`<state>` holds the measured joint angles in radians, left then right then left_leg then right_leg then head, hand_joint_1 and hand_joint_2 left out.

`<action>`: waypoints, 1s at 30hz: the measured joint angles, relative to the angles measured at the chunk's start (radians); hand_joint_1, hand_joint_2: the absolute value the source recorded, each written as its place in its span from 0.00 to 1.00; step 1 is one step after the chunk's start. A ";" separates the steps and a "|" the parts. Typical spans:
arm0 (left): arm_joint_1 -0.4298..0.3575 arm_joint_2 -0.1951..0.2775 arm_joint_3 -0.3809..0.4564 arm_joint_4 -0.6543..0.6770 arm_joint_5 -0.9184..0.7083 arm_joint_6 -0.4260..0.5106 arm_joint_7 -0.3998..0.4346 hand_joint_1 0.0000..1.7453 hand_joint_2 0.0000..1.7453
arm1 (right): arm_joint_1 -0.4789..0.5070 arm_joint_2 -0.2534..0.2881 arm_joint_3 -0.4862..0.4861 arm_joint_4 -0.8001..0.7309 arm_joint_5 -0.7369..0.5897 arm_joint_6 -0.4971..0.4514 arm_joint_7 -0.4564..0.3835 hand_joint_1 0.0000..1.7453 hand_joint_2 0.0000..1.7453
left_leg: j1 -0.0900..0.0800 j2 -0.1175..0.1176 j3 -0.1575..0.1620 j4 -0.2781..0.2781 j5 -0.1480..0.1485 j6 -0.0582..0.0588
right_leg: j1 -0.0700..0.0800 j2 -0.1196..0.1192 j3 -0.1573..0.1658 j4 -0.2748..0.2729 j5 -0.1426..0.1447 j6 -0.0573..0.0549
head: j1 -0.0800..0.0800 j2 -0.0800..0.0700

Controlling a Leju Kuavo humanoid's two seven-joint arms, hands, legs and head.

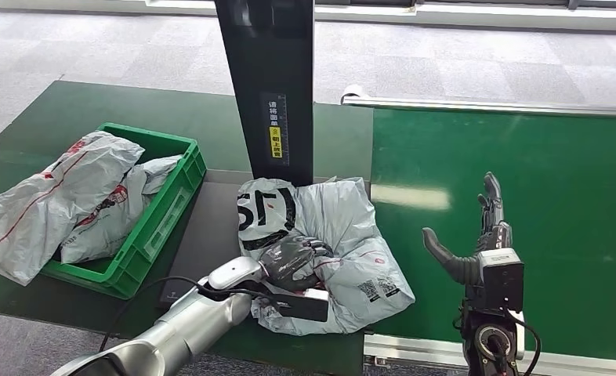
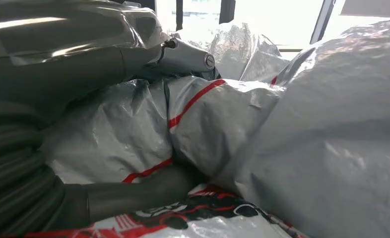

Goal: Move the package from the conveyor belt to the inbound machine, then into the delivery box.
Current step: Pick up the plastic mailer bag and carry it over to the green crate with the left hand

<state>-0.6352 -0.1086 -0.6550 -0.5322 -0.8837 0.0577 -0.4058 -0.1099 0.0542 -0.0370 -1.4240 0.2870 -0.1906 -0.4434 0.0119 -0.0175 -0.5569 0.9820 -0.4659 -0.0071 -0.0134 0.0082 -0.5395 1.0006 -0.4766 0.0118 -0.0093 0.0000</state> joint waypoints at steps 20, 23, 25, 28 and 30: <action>0.222 0.144 0.360 -0.821 0.309 0.381 -0.130 1.00 1.00 | 0.121 -0.001 -0.025 -0.084 -0.019 -0.046 -0.003 0.00 1.00 | 0.000 0.005 -0.014 0.000 0.001 0.000 | 0.000 0.005 -0.018 0.001 0.001 0.000 | 0.000 0.000; 0.250 0.156 0.437 -0.932 0.342 0.424 -0.156 1.00 1.00 | 0.132 -0.001 -0.029 -0.094 -0.019 -0.049 -0.005 0.00 1.00 | 0.000 0.005 -0.015 0.000 0.001 0.000 | 0.000 0.005 -0.018 0.001 0.001 0.000 | 0.000 0.000; 0.260 0.160 0.487 -0.983 0.363 0.450 -0.165 1.00 1.00 | 0.137 0.000 -0.033 -0.101 -0.019 -0.053 -0.007 0.00 1.00 | 0.000 0.005 -0.015 0.000 0.001 0.000 | 0.000 0.005 -0.018 0.001 0.001 0.000 | 0.000 0.000; 0.266 0.166 0.565 -1.021 0.384 0.499 -0.167 1.00 1.00 | 0.143 0.000 -0.036 -0.110 -0.018 -0.059 -0.007 0.00 1.00 | 0.000 0.005 -0.014 0.000 0.001 0.000 | 0.000 0.005 -0.018 0.001 0.001 0.000 | 0.000 0.000; 0.266 0.170 0.615 -1.024 0.387 0.527 -0.164 1.00 1.00 | 0.147 0.000 -0.038 -0.115 -0.018 -0.061 -0.008 0.00 1.00 | 0.000 0.005 -0.014 0.000 0.001 0.000 | 0.000 0.005 -0.018 0.001 0.001 0.000 | 0.000 0.000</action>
<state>-0.3692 0.0609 -0.0397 -1.5560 -0.4971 0.5843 -0.5701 0.0372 0.0539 -0.0751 -1.5392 0.2691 -0.2516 -0.4510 0.0122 -0.0124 -0.5709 0.9821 -0.4650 -0.0075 -0.0131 0.0133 -0.5575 1.0013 -0.4755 0.0119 -0.0093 0.0000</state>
